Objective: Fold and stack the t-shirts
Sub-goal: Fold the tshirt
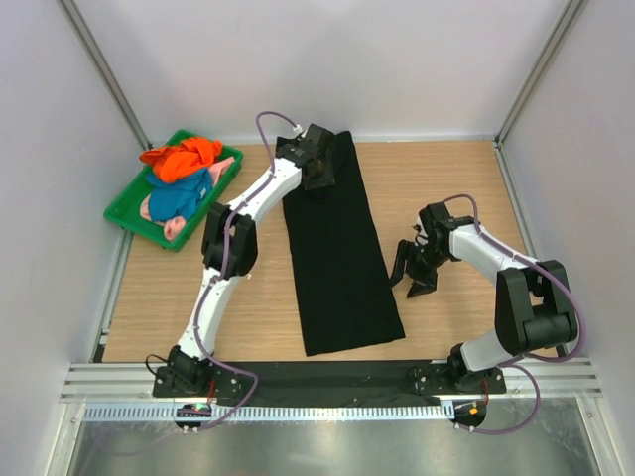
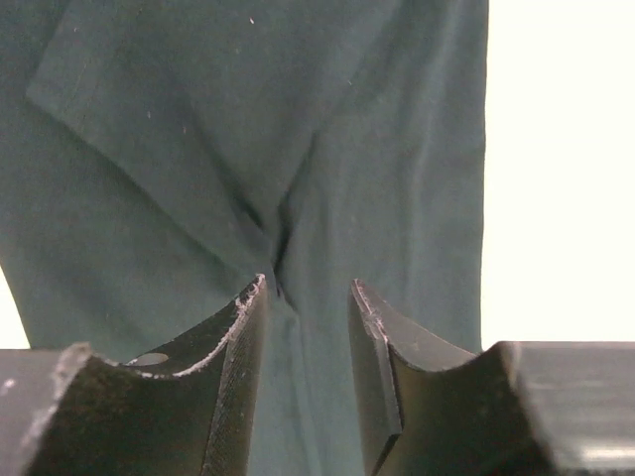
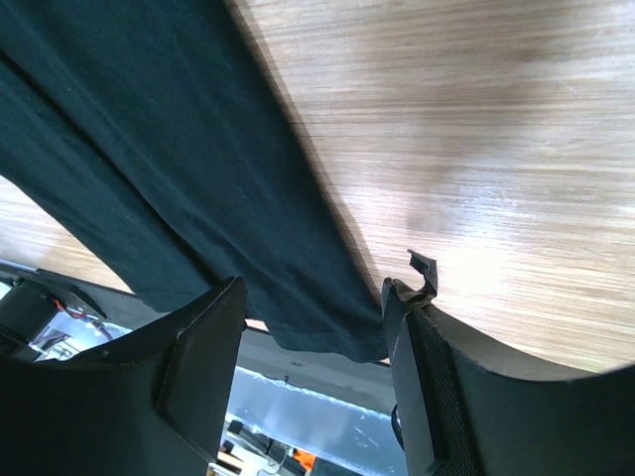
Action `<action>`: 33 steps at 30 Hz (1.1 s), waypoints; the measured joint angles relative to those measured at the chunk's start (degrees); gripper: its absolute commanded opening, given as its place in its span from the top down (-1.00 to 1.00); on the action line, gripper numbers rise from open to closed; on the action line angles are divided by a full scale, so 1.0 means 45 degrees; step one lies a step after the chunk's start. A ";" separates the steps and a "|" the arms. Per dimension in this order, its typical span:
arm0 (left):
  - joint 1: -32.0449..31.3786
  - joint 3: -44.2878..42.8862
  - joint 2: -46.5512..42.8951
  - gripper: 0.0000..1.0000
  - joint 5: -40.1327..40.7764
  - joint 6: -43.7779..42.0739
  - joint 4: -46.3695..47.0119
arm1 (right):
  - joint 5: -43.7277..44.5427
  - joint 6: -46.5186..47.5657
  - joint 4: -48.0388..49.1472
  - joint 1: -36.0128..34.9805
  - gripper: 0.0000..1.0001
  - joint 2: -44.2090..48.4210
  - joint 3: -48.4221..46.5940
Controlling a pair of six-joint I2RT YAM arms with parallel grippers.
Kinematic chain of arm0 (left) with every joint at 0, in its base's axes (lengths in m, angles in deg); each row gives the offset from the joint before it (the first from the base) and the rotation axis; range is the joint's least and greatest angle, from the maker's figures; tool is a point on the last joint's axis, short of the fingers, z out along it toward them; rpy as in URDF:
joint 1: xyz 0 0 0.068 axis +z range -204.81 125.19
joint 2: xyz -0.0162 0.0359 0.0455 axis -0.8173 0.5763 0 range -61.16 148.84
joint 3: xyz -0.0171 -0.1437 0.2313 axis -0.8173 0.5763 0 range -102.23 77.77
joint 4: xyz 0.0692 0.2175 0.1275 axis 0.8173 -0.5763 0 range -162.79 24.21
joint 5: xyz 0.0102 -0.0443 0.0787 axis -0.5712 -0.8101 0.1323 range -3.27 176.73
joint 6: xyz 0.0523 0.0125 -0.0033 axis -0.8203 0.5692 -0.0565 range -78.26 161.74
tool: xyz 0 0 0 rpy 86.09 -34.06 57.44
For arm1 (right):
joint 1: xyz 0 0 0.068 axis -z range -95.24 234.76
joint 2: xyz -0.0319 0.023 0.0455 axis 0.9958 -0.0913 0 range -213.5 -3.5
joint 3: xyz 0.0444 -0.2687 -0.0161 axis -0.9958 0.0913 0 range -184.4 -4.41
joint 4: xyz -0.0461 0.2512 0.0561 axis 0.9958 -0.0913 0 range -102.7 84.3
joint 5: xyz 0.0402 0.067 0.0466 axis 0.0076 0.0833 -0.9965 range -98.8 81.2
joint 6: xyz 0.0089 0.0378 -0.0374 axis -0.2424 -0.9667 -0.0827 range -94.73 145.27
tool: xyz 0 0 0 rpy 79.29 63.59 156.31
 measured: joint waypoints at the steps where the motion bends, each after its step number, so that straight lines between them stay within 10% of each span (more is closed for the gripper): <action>1: 0.0000 -0.0005 0.0131 0.14 0.0092 -0.0039 0.0155 | 0.0010 0.0019 -0.0005 -0.0010 -0.28 -0.0005 -0.0019; 22: 0.0301 -0.0486 0.2195 -0.11 0.0053 -0.0413 0.2958 | 0.0976 -0.0398 0.0340 -0.1491 -0.29 -0.0408 0.0131; 33: 0.0413 0.3206 -0.1729 -0.33 -0.0879 -0.0374 0.1919 | 0.0811 -0.0141 0.0000 -0.1549 -0.29 0.0189 0.0578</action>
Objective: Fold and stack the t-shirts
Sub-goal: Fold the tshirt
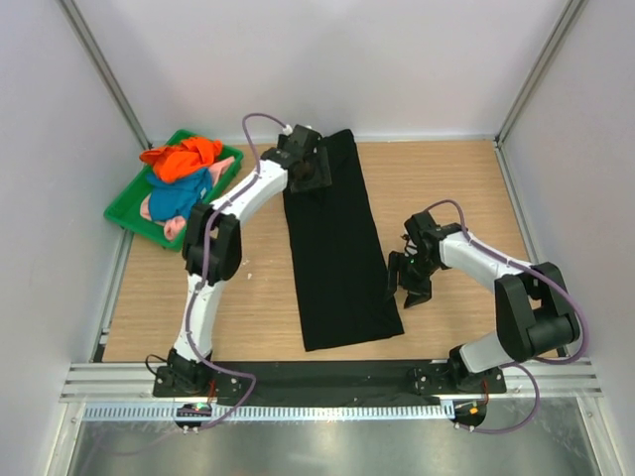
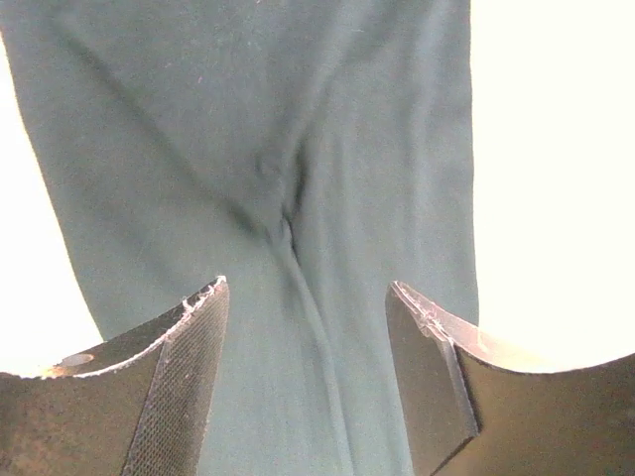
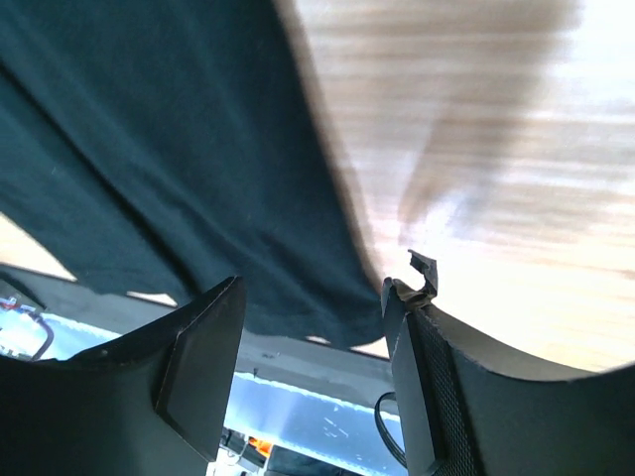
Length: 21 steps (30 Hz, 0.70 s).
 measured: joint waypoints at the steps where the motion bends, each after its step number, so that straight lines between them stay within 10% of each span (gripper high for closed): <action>1: 0.0000 0.0262 -0.0607 -0.33 -0.0044 -0.0015 -0.0214 | -0.0068 0.0000 -0.0058 0.0000 -0.29 0.0141 0.0024; 7: 0.0000 0.1656 -0.4381 -0.26 -0.0976 0.0039 -0.1219 | -0.0534 -0.0044 -0.0476 0.0015 -0.28 0.0597 0.0243; 21: -0.1817 1.6106 -1.1890 -0.18 -0.3570 0.4114 -0.0233 | -0.1175 -0.0437 -0.1146 0.0340 -0.26 0.1384 0.1039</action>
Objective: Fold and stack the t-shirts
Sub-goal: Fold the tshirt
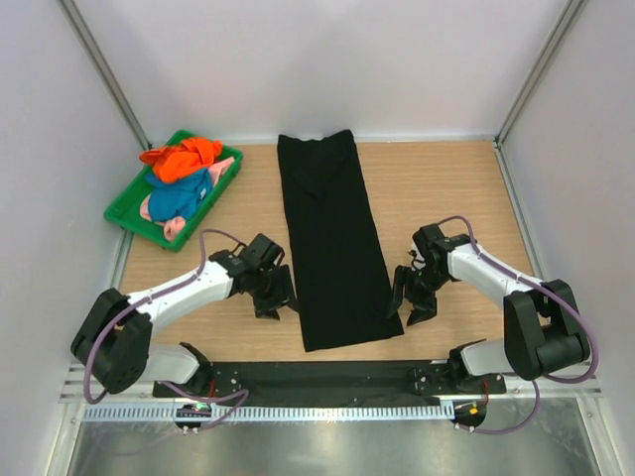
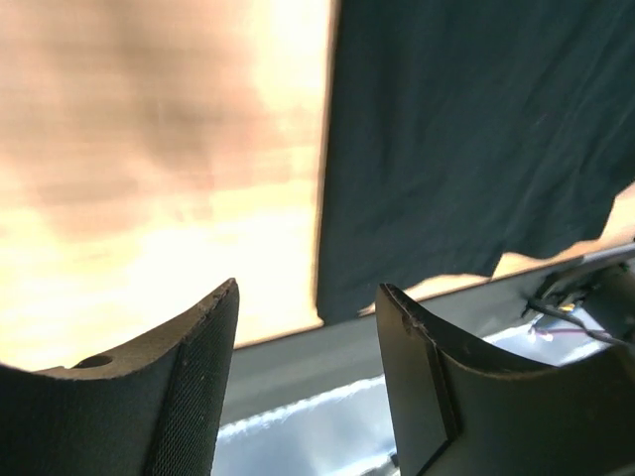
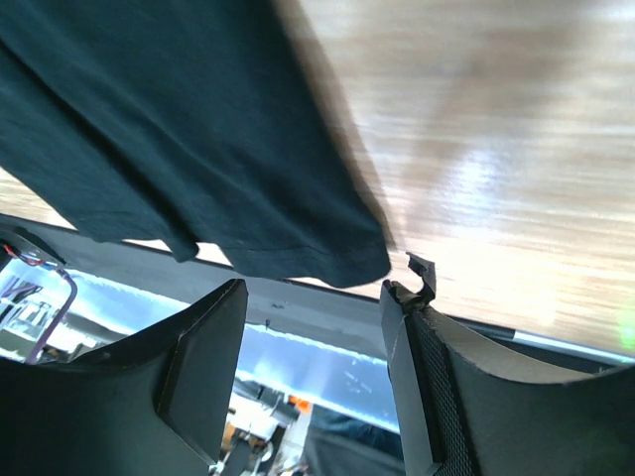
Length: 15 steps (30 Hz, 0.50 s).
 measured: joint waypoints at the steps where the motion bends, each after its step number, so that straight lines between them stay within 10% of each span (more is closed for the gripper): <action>1: -0.0228 0.0316 -0.0291 -0.18 0.0024 0.0335 0.0005 | -0.0078 -0.0034 -0.0029 0.0024 -0.26 0.0019 0.0146; 15: -0.3079 0.1447 -0.0073 0.12 0.0471 0.4201 0.1462 | -0.0219 -0.0097 -0.0141 0.0189 -0.25 0.0301 0.0311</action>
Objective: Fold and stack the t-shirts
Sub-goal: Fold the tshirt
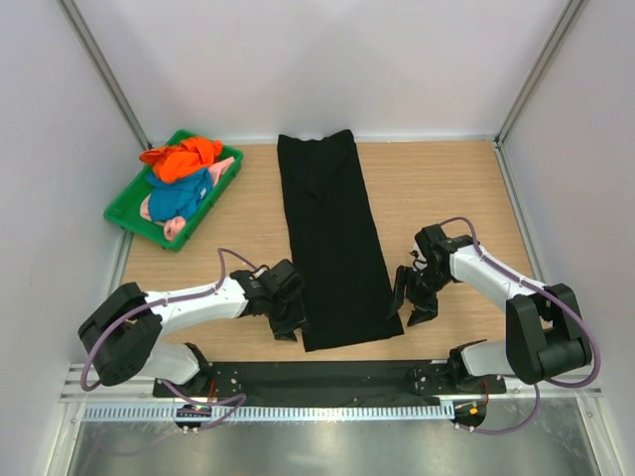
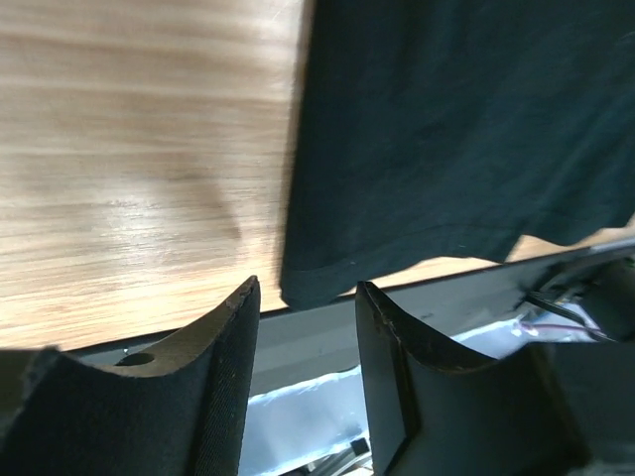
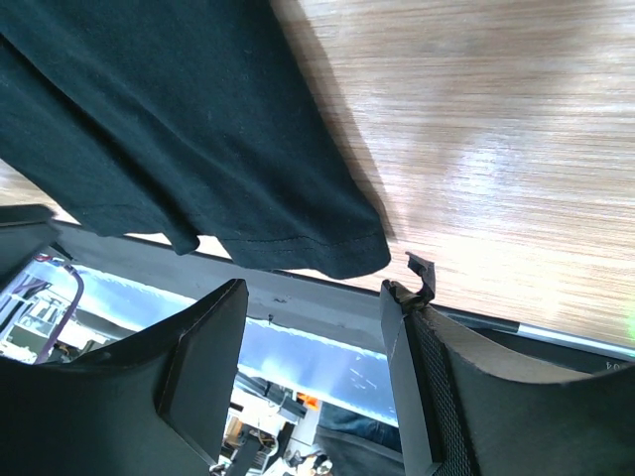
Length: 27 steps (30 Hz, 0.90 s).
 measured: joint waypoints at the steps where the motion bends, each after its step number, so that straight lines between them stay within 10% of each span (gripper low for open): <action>1: -0.0126 0.0005 0.0092 0.14 0.0068 0.0102 -0.0005 | 0.0000 -0.0005 0.0005 0.0005 -0.26 0.0000 0.0000; 18: -0.0845 -0.0204 0.1069 0.22 0.0588 0.0860 0.0024 | -0.0010 0.0049 0.0058 0.0233 -0.26 0.0102 0.0000; 27: -0.0865 0.0015 0.1156 0.80 0.0491 0.1171 0.0461 | 0.0000 0.0044 0.0112 0.0248 -0.26 0.0102 0.0000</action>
